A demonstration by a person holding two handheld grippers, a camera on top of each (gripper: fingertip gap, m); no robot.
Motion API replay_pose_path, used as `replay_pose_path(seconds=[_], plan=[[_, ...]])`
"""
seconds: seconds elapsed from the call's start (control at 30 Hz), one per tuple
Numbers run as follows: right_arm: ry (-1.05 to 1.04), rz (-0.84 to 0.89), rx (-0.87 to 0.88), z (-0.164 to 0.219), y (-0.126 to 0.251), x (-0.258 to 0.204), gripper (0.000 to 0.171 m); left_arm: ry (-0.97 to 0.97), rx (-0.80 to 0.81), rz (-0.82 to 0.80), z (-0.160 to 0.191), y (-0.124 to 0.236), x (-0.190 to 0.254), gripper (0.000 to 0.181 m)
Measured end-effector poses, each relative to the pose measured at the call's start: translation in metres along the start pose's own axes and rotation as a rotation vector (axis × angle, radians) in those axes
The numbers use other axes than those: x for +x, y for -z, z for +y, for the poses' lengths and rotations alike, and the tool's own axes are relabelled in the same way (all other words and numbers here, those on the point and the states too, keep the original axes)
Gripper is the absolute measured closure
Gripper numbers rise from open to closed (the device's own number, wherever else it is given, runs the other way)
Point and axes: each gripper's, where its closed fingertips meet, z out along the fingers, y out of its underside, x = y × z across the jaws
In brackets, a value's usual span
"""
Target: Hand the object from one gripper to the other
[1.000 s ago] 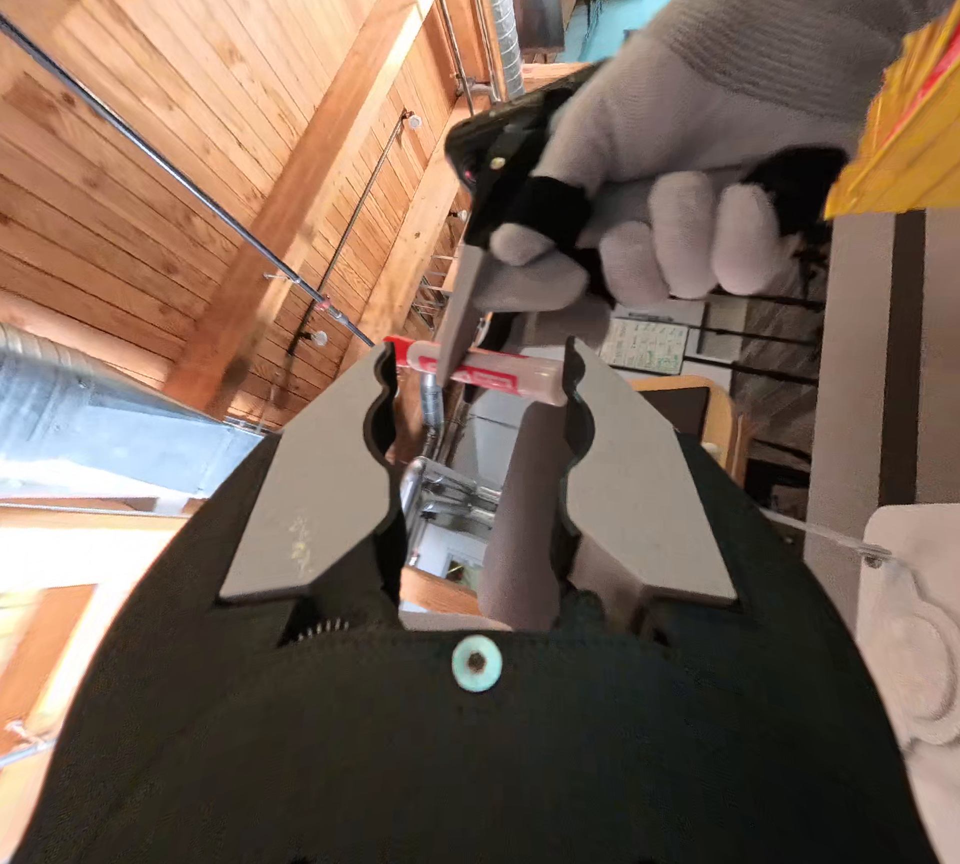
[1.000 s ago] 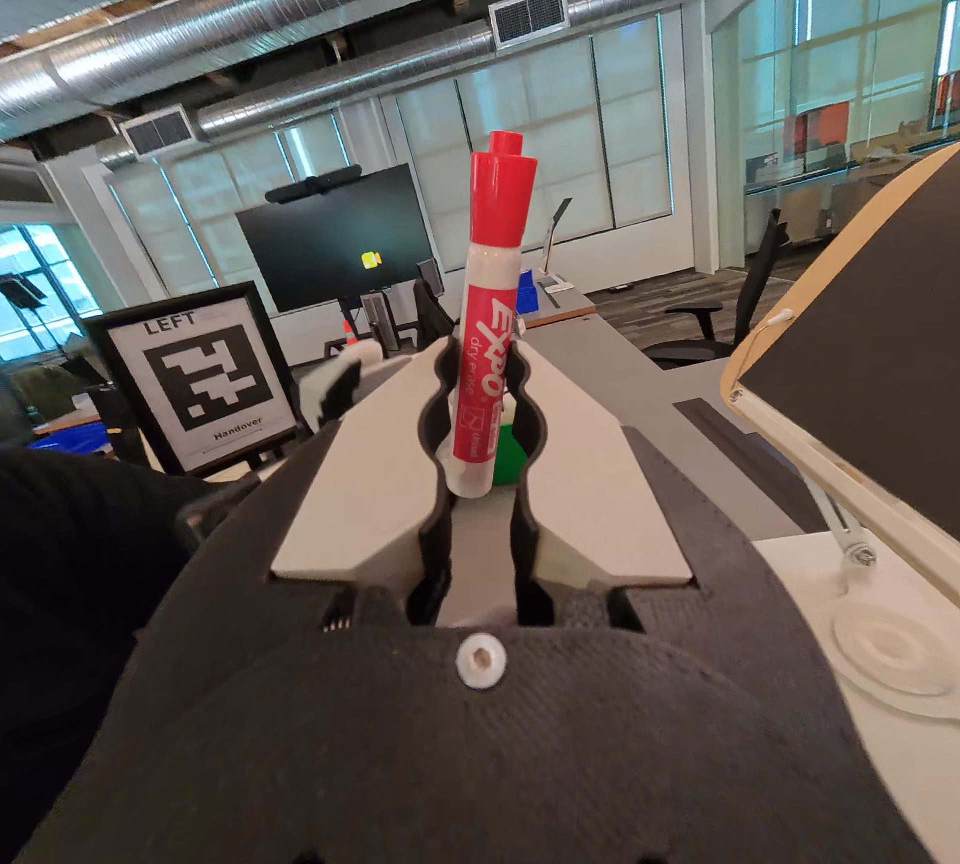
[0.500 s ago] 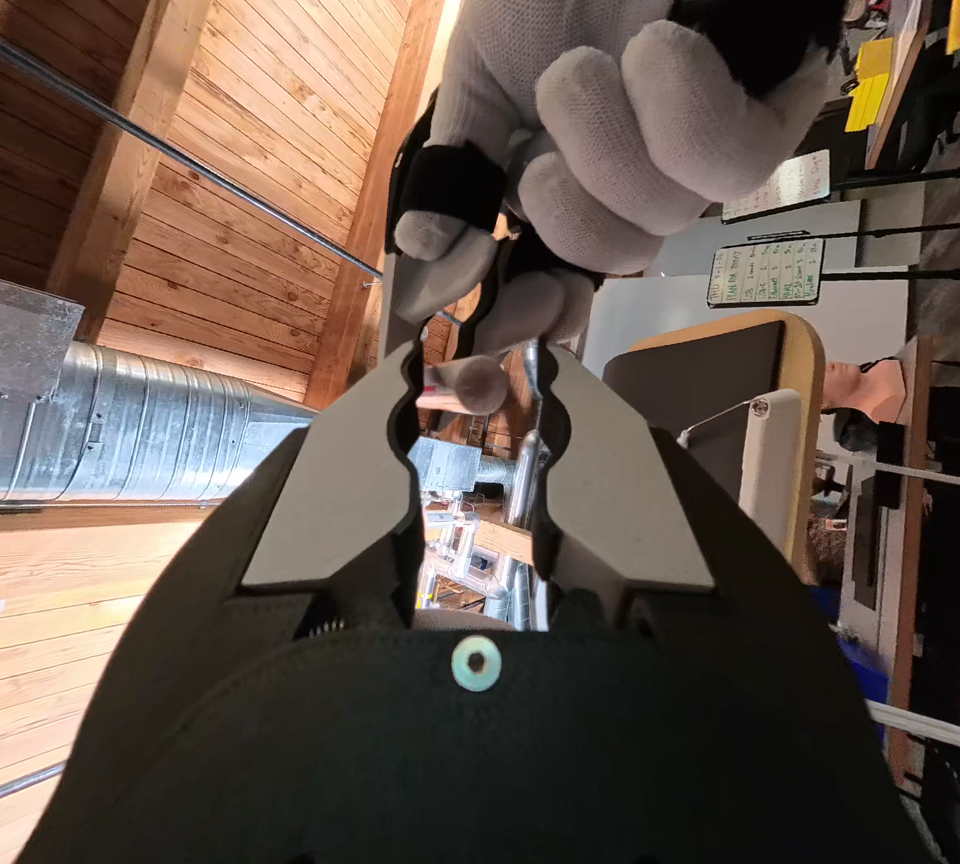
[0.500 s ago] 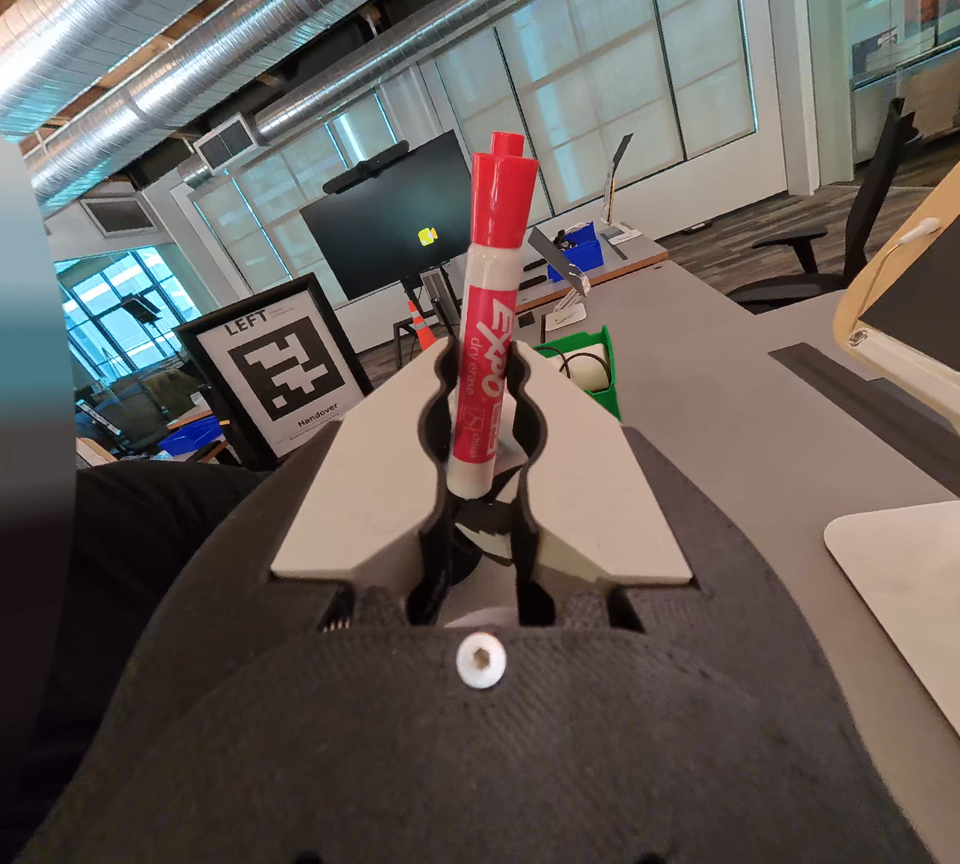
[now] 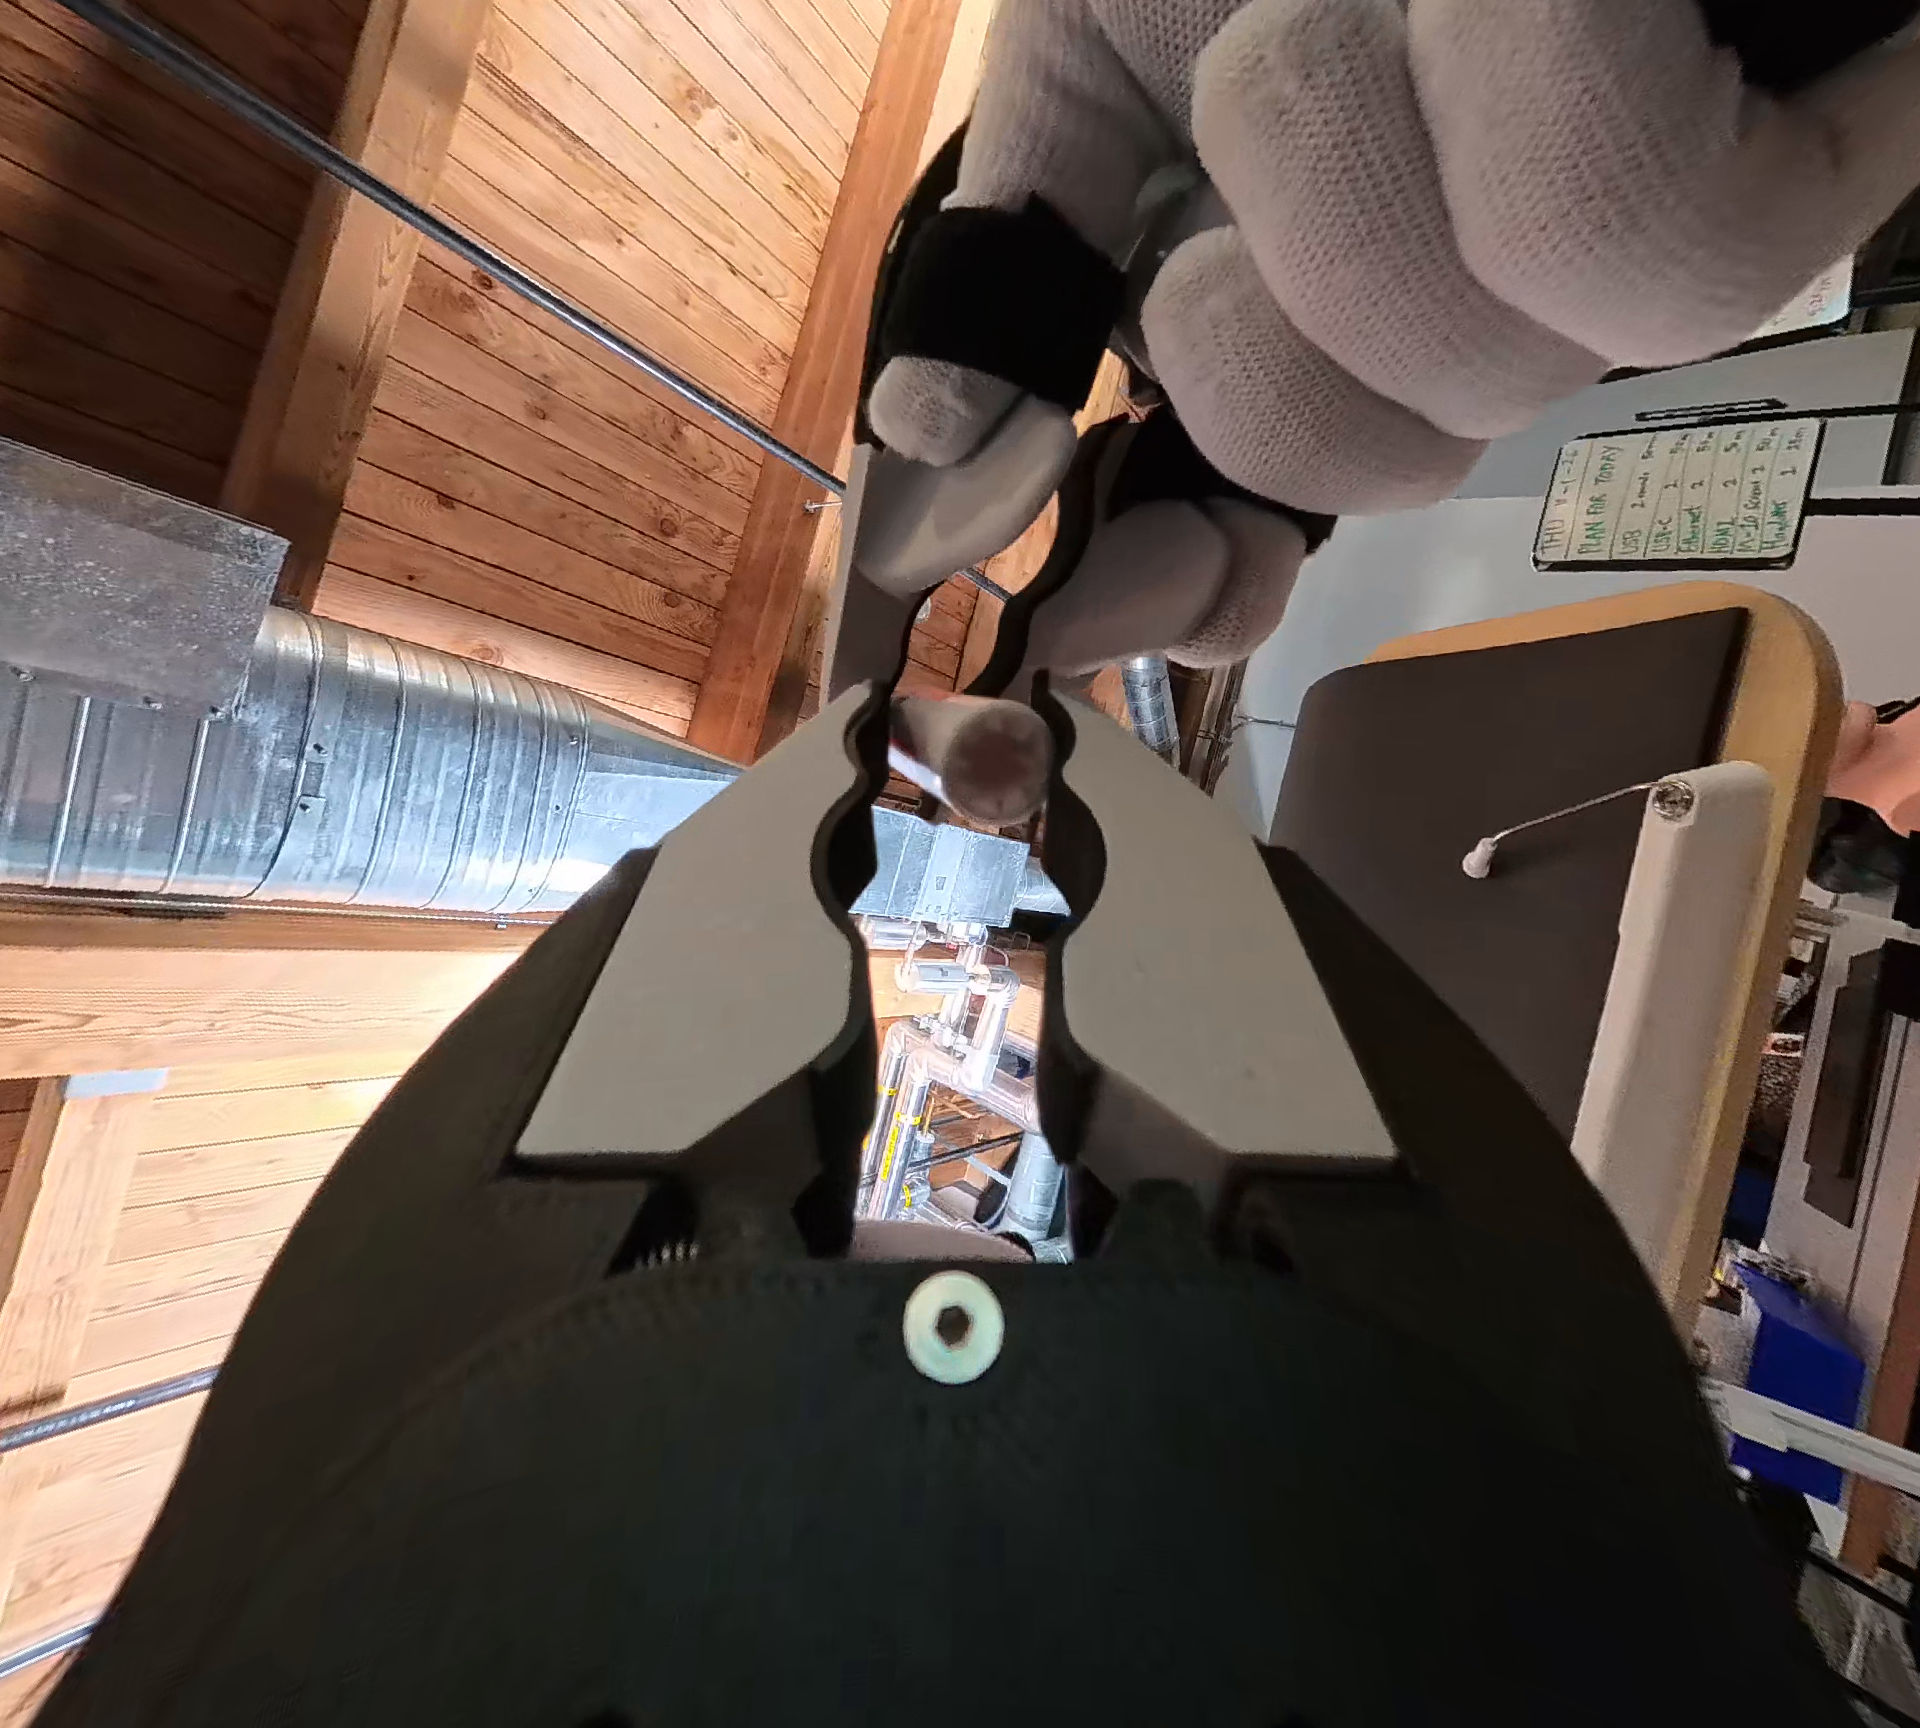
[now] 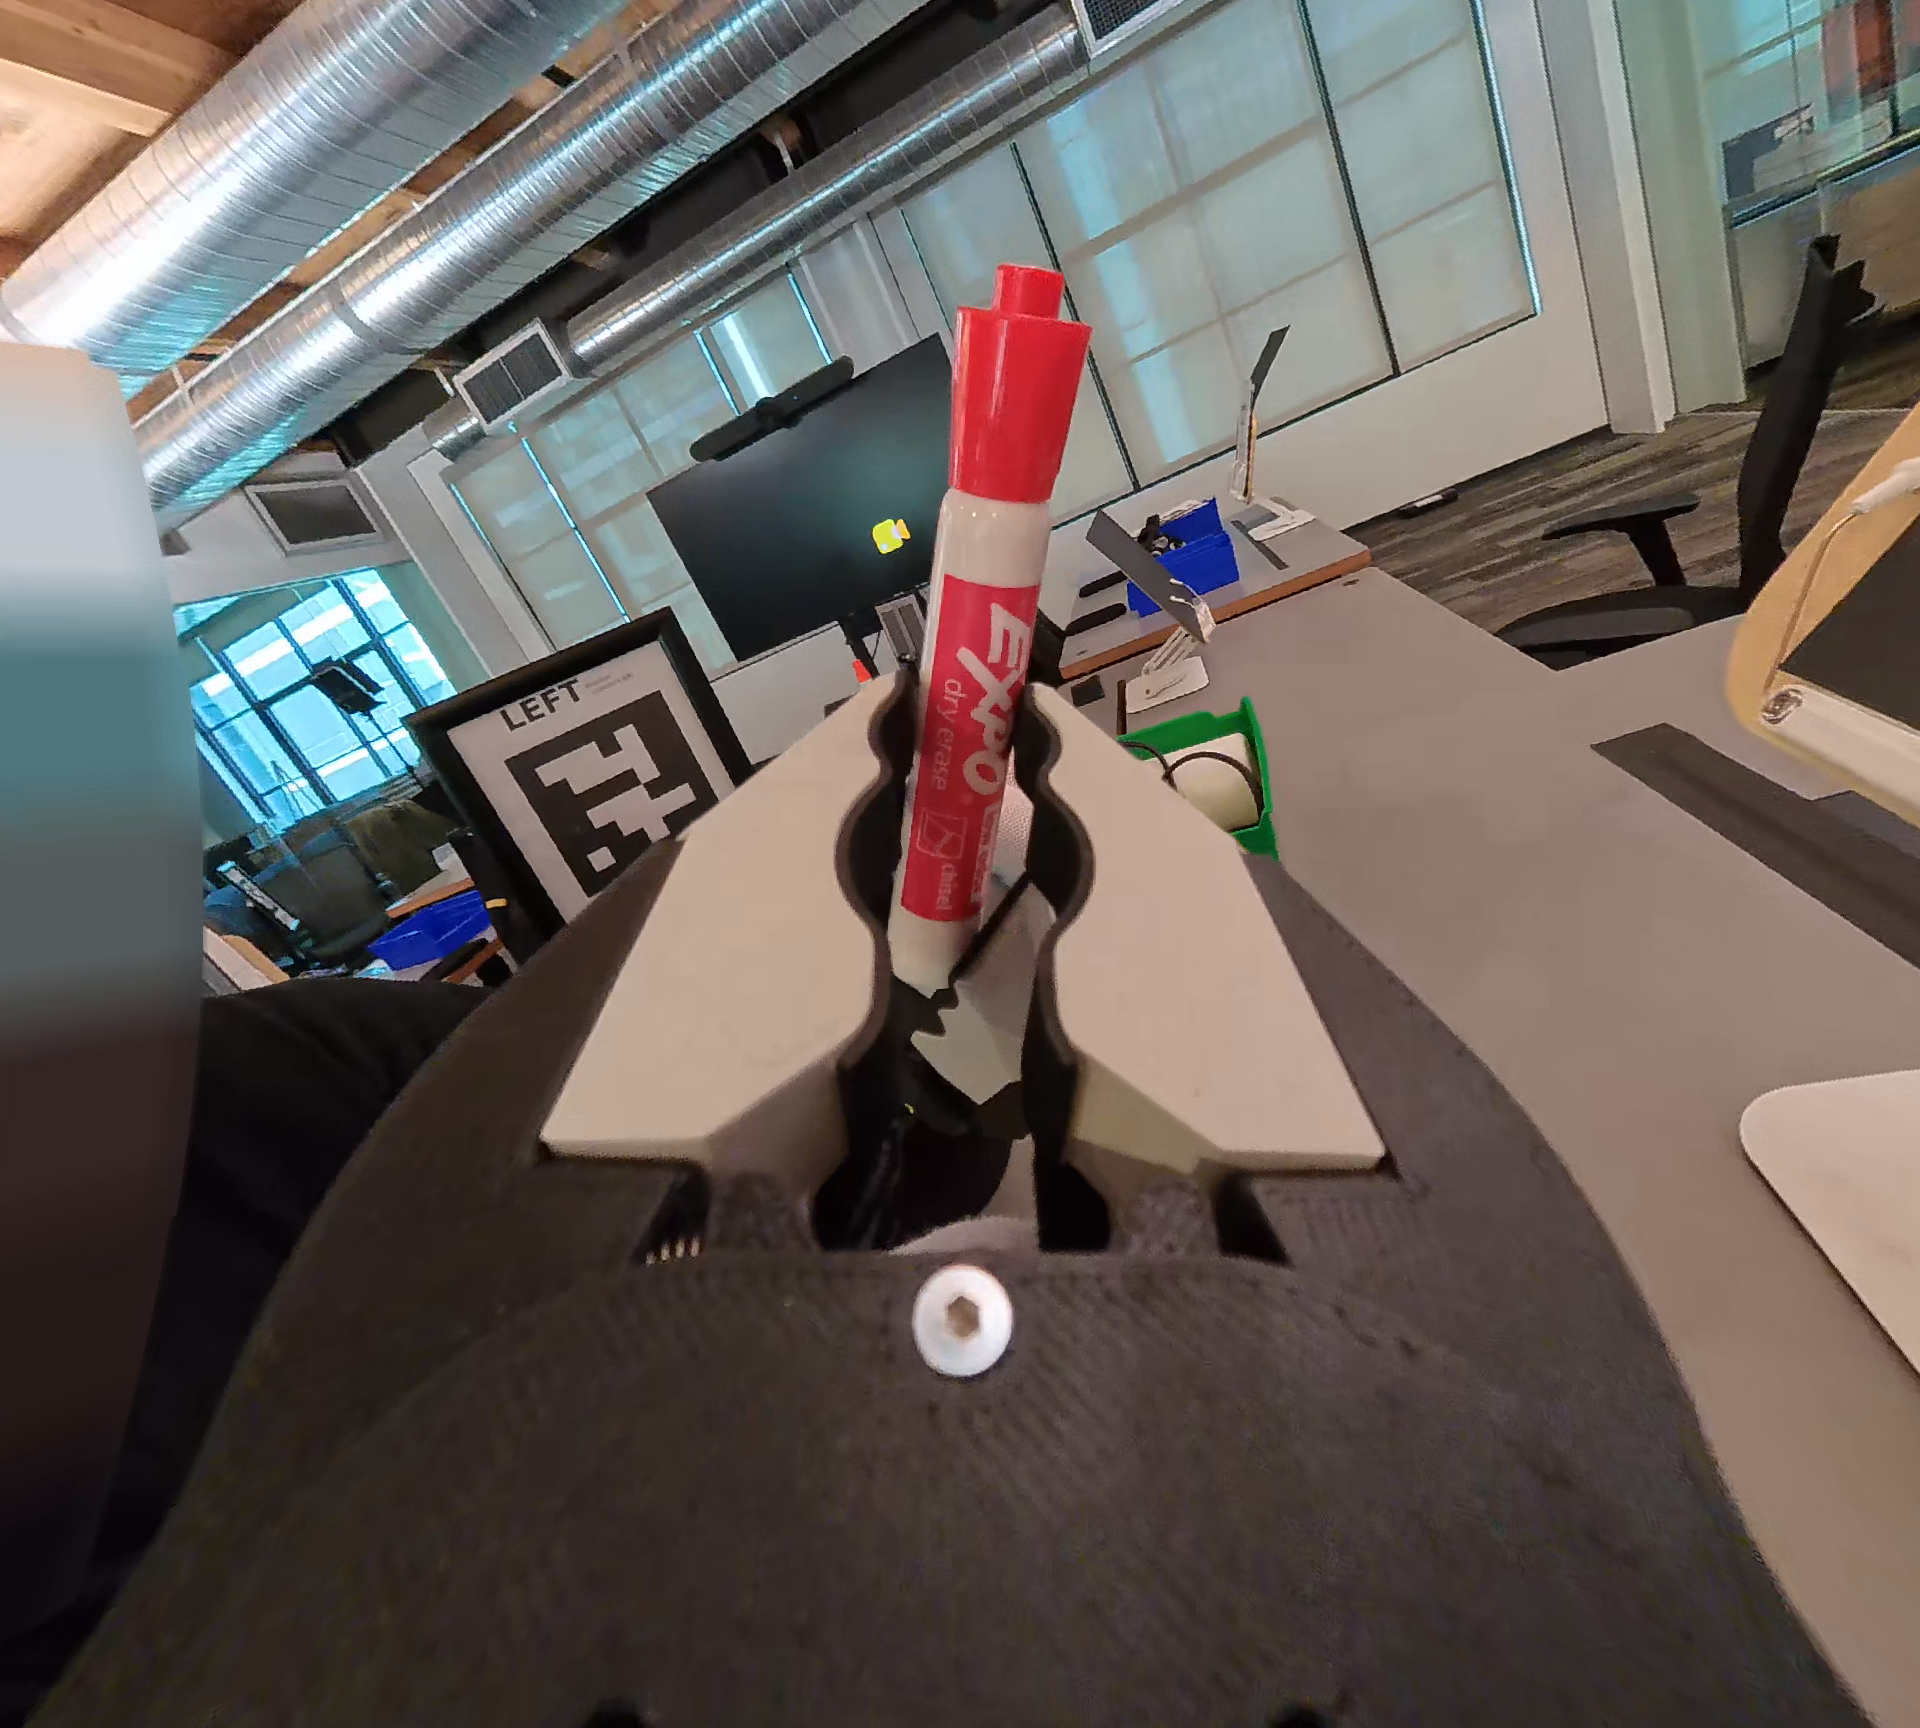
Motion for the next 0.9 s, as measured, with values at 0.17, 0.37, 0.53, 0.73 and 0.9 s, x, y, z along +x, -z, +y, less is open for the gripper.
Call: replay_pose_path(seconds=[0.17,0.37,0.53,0.73,0.9], plan=[[-0.008,-0.009,0.024,-0.003,0.000,-0.001,0.150,0.012,-0.009,0.003,-0.001,-0.001,-0.004,0.160],[0.005,0.020,0.078,-0.010,0.001,0.003,0.127,0.061,-0.001,0.032,-0.004,-0.001,-0.012,0.163],[0.072,0.168,0.171,-0.028,0.016,0.029,0.084,0.164,0.000,0.078,-0.008,-0.002,-0.022,0.163],[0.354,0.414,0.270,-0.062,0.053,0.048,0.078,0.463,-0.029,0.296,0.011,-0.005,-0.030,0.162],[0.901,0.559,-0.128,-0.033,0.037,0.038,0.109,0.760,-0.121,0.594,0.029,0.003,-0.030,0.163]])
